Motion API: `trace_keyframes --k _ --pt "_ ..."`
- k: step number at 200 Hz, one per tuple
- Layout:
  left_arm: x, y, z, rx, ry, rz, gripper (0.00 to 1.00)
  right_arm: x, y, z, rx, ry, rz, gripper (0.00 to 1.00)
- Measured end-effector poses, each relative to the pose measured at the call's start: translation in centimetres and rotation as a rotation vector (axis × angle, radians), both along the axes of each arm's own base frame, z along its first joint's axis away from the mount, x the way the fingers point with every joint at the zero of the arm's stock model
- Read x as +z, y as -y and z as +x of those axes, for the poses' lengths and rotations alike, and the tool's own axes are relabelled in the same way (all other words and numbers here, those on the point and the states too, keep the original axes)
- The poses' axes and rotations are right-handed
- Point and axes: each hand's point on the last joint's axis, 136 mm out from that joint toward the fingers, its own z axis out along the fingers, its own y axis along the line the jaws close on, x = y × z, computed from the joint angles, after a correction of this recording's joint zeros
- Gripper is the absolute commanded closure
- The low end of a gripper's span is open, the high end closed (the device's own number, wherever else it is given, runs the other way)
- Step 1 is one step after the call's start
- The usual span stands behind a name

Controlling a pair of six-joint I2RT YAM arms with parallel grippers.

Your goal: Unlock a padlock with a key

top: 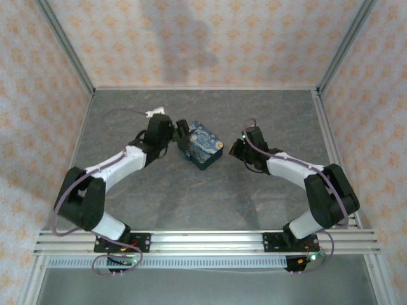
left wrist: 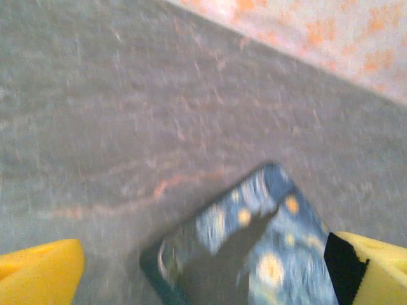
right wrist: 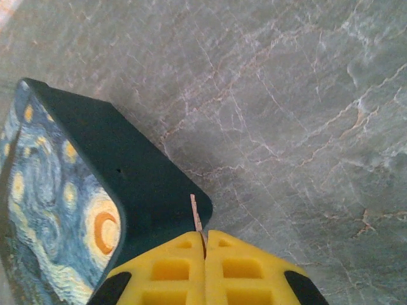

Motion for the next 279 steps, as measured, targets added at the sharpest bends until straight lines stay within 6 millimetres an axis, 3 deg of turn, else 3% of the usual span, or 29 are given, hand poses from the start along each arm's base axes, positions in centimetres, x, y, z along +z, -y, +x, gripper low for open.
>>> trace_keyframes --k 40,56,70,92,118,154,189,214,235,254,279 --pt "-1.9 -1.6 6.3 0.085 -0.115 0.092 0.20 -0.9 -0.3 -0.2 -0.007 -0.022 -0.004 1.00" --pt "-3.8 -1.3 8.2 0.077 -0.180 0.132 0.24 -1.4 -0.2 -0.2 -0.012 -0.035 -0.009 1.00" --pt "-6.0 -1.1 8.7 0.065 -0.242 0.162 0.27 -2.1 -0.2 -0.2 -0.016 -0.054 -0.015 1.00" --pt "-9.4 -1.3 7.2 0.045 -0.349 0.188 0.29 -3.2 -0.1 -0.3 -0.020 -0.081 -0.026 1.00" --pt "-10.8 -1.5 4.9 0.029 -0.406 0.176 0.31 -3.3 -0.4 0.3 -0.020 -0.081 -0.026 1.00" --pt "-10.6 -1.7 1.7 0.020 -0.428 0.139 0.31 -3.1 -0.8 1.7 -0.031 -0.070 -0.035 1.00" --pt "-9.4 0.0 0.0 -0.002 -0.385 0.090 0.31 -3.1 -1.0 3.1 -0.045 -0.061 -0.042 1.00" --pt "-10.3 1.4 -1.4 -0.020 -0.399 0.066 0.27 -2.9 -1.6 4.3 -0.037 -0.050 -0.044 1.00" --pt "-11.0 1.1 -2.3 -0.002 -0.417 0.066 0.19 -1.9 -1.5 5.5 -0.036 -0.027 -0.048 1.00" --pt "-10.0 0.0 -2.9 0.032 -0.404 0.065 0.17 -1.4 -0.5 6.2 -0.048 -0.016 -0.069 1.00" --pt "-5.8 -1.1 -3.3 0.056 -0.316 0.047 0.19 -1.1 0.8 5.4 -0.043 -0.038 -0.115 1.00"
